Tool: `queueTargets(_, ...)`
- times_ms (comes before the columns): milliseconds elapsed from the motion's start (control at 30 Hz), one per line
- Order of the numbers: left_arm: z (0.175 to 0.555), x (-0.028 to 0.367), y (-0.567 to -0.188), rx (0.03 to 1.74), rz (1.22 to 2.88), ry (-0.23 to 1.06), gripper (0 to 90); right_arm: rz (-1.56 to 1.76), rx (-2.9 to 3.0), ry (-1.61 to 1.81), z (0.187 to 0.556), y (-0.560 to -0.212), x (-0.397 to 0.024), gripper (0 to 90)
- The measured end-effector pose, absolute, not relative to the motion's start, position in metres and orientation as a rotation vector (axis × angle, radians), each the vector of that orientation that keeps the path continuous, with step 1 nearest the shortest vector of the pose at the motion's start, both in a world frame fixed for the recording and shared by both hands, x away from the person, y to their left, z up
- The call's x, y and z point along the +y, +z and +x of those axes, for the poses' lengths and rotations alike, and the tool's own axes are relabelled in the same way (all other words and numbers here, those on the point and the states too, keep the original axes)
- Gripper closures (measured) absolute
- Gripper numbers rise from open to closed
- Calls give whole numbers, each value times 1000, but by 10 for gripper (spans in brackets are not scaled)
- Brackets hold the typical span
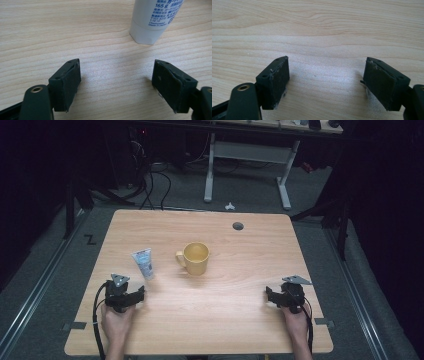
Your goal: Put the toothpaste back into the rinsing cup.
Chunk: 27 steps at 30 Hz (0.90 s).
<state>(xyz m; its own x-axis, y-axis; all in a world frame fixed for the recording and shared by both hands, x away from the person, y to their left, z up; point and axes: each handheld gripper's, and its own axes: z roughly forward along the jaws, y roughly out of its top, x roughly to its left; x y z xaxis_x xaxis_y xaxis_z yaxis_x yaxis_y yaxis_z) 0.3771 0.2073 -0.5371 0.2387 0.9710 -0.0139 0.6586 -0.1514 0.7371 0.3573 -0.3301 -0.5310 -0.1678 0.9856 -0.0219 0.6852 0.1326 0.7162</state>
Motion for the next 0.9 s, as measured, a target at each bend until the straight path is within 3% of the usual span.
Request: queueTargets(900,377,205,-537,1479,1893,631,245,1605,1915,787,357,-531,-330,212)
